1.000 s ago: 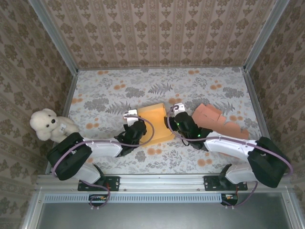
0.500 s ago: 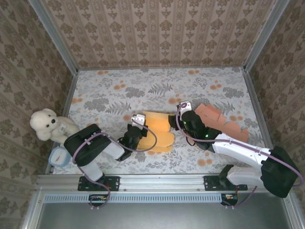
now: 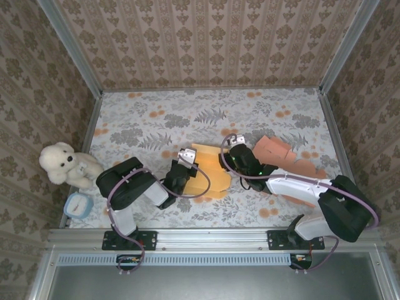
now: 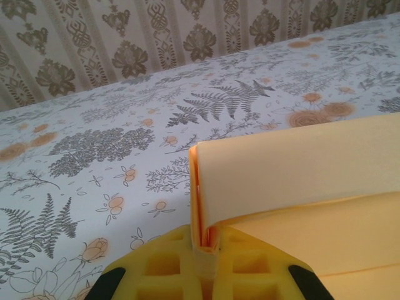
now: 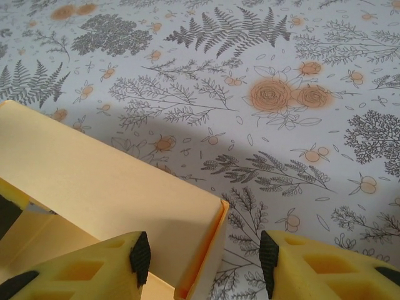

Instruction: Fold the paper box

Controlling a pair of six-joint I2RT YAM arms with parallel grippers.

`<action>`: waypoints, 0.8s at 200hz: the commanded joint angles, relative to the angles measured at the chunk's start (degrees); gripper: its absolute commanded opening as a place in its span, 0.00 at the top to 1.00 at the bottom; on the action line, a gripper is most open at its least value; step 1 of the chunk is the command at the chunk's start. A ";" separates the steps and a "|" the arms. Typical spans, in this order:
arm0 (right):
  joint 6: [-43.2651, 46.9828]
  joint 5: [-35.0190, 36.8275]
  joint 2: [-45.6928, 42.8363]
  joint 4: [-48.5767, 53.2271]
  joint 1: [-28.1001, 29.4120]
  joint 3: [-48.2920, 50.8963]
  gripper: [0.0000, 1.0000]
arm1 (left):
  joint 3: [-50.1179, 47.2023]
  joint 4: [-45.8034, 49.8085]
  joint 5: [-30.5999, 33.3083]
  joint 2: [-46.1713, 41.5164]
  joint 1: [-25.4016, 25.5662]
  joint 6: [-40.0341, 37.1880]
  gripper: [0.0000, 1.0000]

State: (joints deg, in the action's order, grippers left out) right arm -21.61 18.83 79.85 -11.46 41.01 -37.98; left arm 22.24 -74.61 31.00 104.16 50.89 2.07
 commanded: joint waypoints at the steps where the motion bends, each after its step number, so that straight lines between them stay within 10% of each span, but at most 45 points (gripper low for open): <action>1: -1.01 0.87 2.64 0.94 -0.67 -0.43 0.47 | 1.21 -0.27 4.23 2.30 -0.09 -2.33 1.00; 100: -1.01 -1.53 -5.81 6.73 -1.92 -4.84 0.46 | 0.61 2.27 1.51 -5.87 -0.44 -7.92 1.00; 160: 1.40 -5.82 -21.85 21.60 -5.98 -14.16 0.33 | 10.28 36.48 -6.63 -22.18 -4.89 -9.44 1.00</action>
State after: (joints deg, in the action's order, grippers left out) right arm -22.28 14.66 63.96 1.65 36.95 -48.93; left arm 26.59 -56.42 28.64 88.51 48.07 -5.67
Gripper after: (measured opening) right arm 0.621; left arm 0.061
